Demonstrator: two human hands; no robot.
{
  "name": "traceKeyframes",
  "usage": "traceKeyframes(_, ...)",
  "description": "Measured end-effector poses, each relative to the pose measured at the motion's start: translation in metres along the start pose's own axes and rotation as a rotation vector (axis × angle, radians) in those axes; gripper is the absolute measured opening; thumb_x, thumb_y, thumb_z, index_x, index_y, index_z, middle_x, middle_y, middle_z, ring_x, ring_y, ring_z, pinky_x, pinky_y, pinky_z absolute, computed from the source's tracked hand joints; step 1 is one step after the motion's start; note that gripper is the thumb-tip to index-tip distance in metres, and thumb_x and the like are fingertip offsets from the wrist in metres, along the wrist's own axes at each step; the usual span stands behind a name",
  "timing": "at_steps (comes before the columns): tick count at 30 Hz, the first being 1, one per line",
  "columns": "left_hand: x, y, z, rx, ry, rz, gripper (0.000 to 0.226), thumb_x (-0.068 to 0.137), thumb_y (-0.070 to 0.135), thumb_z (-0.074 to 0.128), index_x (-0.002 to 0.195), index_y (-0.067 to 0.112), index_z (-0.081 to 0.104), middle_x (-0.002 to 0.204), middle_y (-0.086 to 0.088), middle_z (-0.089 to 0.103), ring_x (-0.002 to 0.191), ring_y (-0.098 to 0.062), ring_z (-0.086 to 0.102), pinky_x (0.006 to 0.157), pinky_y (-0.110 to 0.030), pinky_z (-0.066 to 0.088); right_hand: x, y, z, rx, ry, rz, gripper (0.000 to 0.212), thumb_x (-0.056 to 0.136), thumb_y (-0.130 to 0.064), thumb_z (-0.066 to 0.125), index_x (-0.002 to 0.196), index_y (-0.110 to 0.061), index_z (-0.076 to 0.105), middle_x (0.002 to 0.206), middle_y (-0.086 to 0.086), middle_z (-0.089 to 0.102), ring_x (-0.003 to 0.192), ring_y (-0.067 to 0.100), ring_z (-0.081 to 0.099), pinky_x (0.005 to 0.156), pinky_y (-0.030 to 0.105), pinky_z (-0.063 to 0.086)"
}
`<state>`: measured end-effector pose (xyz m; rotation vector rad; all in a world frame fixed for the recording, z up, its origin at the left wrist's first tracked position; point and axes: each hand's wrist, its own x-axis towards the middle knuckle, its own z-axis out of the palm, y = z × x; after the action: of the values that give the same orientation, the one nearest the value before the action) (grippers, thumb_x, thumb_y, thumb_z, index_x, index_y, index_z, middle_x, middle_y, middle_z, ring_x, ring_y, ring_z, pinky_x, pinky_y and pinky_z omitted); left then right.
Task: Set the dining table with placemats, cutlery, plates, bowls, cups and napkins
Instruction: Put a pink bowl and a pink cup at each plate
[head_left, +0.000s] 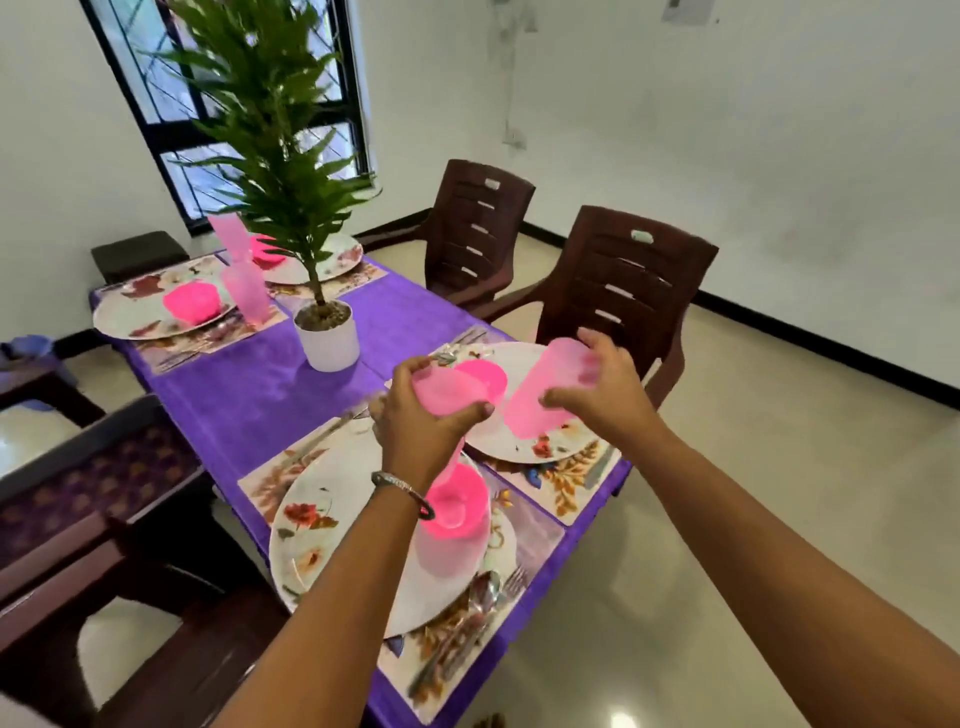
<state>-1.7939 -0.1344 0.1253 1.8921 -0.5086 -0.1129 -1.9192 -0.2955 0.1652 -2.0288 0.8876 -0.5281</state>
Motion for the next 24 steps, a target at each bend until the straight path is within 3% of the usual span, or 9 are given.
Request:
traceKeyframes(4, 0.018, -0.012, 0.015, 0.012, -0.005, -0.016, 0.082, 0.054, 0.046, 0.089, 0.122, 0.029, 0.046, 0.123, 0.006, 0.054, 0.114, -0.024, 0.041, 0.085, -0.031, 0.035, 0.013, 0.049, 0.024, -0.286, -0.218, 0.095, 0.098, 0.067, -0.025, 0.083, 0.147, -0.024, 0.027, 0.145, 0.01, 0.023, 0.131, 0.03, 0.037, 0.102, 0.034, 0.039)
traceKeyframes(8, 0.025, -0.025, 0.018, 0.039, 0.049, -0.004, 0.086, 0.056, 0.038, 0.09, 0.128, 0.021, 0.046, 0.125, 0.002, 0.054, 0.116, -0.024, 0.044, 0.087, -0.03, 0.038, 0.022, 0.075, 0.041, -0.459, -0.339, 0.172, 0.101, 0.062, -0.031, 0.086, 0.143, -0.022, 0.028, 0.144, 0.013, 0.021, 0.126, 0.035, 0.042, 0.102, 0.039, 0.043)
traceKeyframes(12, 0.029, -0.034, 0.019, 0.079, 0.046, -0.034, 0.09, 0.057, 0.035, 0.09, 0.133, 0.021, 0.043, 0.126, 0.002, 0.053, 0.118, -0.025, 0.045, 0.099, -0.045, 0.042, 0.027, 0.085, 0.043, -0.549, -0.376, 0.186, 0.103, 0.059, -0.032, 0.088, 0.142, -0.02, 0.028, 0.141, 0.014, 0.024, 0.122, 0.036, 0.046, 0.099, 0.039, 0.045)
traceKeyframes(24, 0.032, -0.039, 0.044, 0.154, -0.028, -0.071, 0.088, 0.061, 0.032, 0.087, 0.136, 0.021, 0.042, 0.131, -0.003, 0.049, 0.12, -0.026, 0.045, 0.099, -0.049, 0.043, 0.033, 0.091, 0.041, -0.642, -0.423, 0.163, 0.102, 0.063, -0.039, 0.085, 0.142, -0.019, 0.025, 0.141, 0.014, 0.028, 0.122, 0.034, 0.048, 0.095, 0.038, 0.046)
